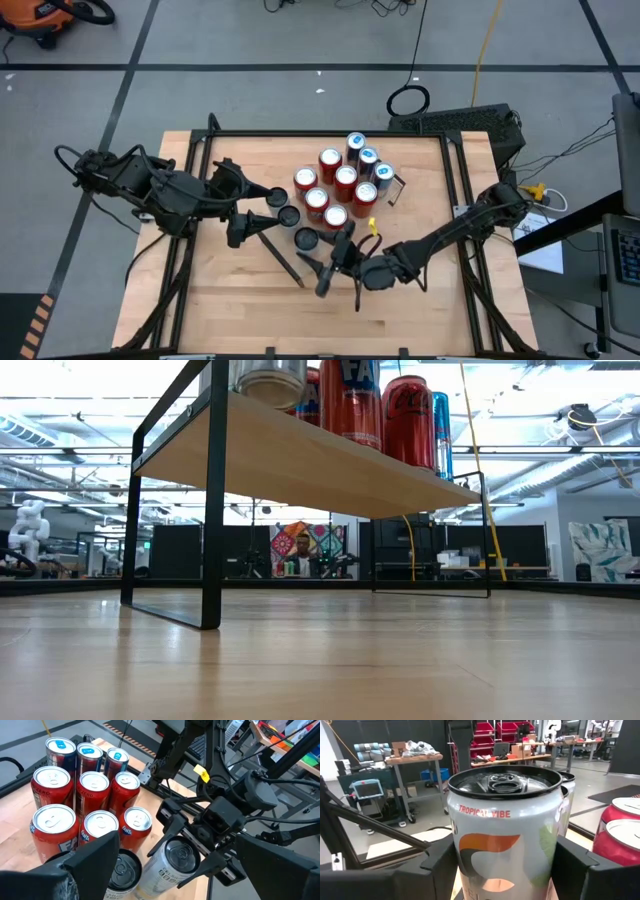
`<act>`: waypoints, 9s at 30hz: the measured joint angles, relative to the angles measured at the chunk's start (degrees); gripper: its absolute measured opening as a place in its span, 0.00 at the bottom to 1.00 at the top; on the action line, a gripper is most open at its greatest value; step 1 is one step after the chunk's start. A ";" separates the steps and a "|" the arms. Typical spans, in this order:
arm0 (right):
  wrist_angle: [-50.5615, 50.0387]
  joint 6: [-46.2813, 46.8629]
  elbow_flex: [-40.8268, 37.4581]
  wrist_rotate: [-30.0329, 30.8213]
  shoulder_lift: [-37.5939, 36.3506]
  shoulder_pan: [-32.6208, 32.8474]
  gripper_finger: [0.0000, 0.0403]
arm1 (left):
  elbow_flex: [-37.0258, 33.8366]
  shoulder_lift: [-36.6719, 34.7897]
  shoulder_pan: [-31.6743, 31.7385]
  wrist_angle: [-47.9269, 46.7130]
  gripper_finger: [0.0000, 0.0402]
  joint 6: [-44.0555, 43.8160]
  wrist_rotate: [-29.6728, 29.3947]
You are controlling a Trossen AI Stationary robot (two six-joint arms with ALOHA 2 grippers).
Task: Place canned beverage on shelf
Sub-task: Put the white soda can on the shelf, then return to Home Position
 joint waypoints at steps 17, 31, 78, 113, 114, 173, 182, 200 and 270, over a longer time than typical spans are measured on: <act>-4.33 3.30 0.02 0.06 0.47 -0.79 0.56 | 0.00 0.00 0.00 -0.15 0.99 0.50 -0.13; -4.51 5.60 0.07 0.24 2.08 -0.80 0.56 | 0.00 0.00 -0.01 -0.42 0.99 0.44 -0.31; -6.59 3.23 0.04 1.99 -3.65 0.49 0.71 | 0.00 0.00 0.00 -4.03 0.99 0.11 -2.41; -32.50 17.96 0.07 0.34 -10.91 3.97 0.30 | 0.00 0.00 0.86 -14.02 0.99 -2.03 -7.78; -32.50 17.92 0.07 0.28 -10.91 3.56 0.29 | 0.00 0.00 1.08 -14.04 0.99 -2.03 -7.78; -38.60 4.10 0.07 -19.43 -32.04 3.84 0.18 | -0.04 -2.68 1.49 1.23 0.60 11.60 3.50; -45.09 1.46 0.07 -19.14 -41.67 3.42 0.09 | -0.02 -4.24 1.53 2.71 0.15 27.73 0.96; -56.29 2.16 0.07 -20.33 -51.45 3.47 0.00 | -6.05 -15.96 1.62 -0.78 0.00 30.15 3.65; -39.24 -9.18 -43.39 -34.10 -76.14 3.49 0.00 | -81.86 -45.15 -6.64 63.14 0.00 48.13 3.54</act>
